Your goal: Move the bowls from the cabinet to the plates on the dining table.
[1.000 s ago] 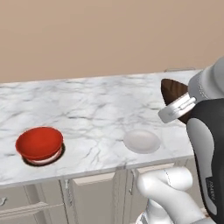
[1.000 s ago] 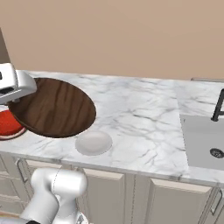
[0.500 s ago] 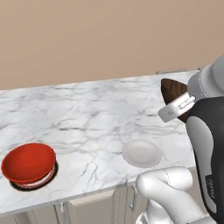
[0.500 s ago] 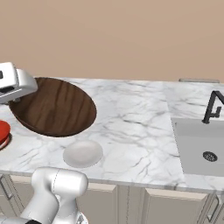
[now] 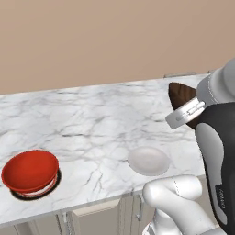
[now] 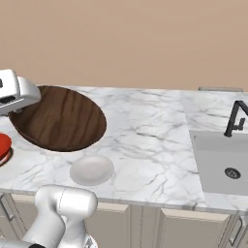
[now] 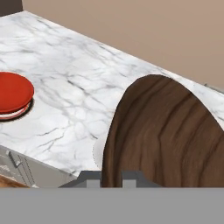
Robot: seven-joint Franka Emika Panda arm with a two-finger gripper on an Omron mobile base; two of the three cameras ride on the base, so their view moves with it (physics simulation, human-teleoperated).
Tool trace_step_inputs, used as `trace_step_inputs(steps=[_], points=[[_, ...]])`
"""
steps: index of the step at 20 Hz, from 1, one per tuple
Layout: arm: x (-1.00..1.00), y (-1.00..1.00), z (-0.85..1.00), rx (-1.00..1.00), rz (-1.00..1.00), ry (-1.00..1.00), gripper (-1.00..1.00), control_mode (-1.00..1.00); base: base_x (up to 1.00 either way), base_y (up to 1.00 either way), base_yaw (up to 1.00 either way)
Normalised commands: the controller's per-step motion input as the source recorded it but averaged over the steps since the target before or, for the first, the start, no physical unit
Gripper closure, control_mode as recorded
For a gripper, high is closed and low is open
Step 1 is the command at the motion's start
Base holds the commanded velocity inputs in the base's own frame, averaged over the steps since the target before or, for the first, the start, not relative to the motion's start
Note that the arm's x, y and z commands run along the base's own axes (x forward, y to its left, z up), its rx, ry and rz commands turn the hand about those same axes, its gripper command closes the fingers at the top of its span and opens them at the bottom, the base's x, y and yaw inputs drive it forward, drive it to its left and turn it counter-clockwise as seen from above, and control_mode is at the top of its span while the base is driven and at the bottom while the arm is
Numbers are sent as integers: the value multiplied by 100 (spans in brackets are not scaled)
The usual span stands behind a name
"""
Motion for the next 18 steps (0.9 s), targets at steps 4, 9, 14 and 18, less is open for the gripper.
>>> trace_step_inputs(steps=[4, 9, 14, 18], points=[[0, 0, 0, 0, 0, 0, 100, 100, 0, 0, 0], [0, 0, 0, 0, 0, 0, 100, -100, 0, 0, 0], [2, 0, -1, 0, 0, 0, 100, -100, 0, 0, 0], [39, 0, -18, -4, 3, 0, 100, -100, 0, 0, 0]])
